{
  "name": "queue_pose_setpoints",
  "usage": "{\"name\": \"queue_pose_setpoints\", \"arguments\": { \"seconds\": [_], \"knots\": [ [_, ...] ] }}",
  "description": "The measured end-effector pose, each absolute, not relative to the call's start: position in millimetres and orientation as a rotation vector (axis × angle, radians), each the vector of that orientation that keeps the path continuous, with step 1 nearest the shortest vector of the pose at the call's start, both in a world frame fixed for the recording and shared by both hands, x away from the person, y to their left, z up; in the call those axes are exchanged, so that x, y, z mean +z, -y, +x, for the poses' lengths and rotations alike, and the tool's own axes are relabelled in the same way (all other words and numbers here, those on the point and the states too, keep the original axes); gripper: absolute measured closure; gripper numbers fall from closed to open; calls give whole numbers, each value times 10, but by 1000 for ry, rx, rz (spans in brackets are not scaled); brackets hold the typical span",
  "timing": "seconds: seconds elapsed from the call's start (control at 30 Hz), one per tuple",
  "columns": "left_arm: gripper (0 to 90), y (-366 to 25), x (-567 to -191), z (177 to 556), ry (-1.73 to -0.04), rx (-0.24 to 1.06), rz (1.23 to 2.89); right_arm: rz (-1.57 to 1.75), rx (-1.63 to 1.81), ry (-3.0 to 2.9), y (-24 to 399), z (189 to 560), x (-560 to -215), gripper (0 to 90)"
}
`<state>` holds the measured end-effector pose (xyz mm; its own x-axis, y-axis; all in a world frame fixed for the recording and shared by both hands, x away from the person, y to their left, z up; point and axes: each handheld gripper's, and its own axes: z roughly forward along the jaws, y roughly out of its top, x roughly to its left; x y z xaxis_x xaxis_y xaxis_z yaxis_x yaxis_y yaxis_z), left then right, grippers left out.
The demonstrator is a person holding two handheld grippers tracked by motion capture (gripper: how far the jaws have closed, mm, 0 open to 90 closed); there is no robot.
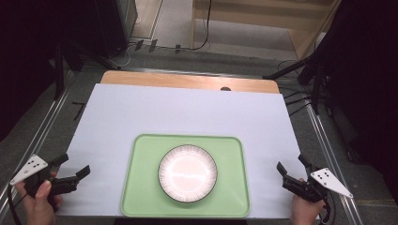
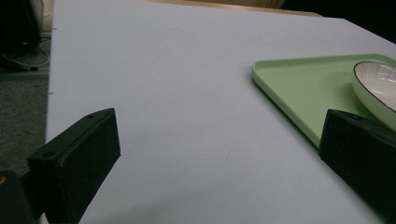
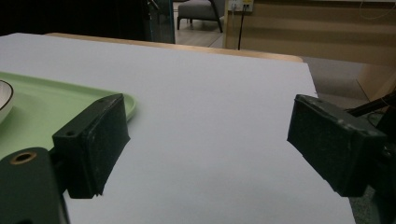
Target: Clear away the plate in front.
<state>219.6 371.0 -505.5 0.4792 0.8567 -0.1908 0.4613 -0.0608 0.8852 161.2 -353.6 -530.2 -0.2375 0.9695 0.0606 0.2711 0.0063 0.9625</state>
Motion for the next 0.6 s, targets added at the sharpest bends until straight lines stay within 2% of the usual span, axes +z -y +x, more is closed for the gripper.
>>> {"name": "queue_pose_setpoints", "arguments": {
  "seconds": [0.6],
  "knots": [
    [0, -3722, -5106, 2239, -1158, 461, 1678, 1309, 1296, -1581, 3563, 1609, -5304, 127]
  ]
}}
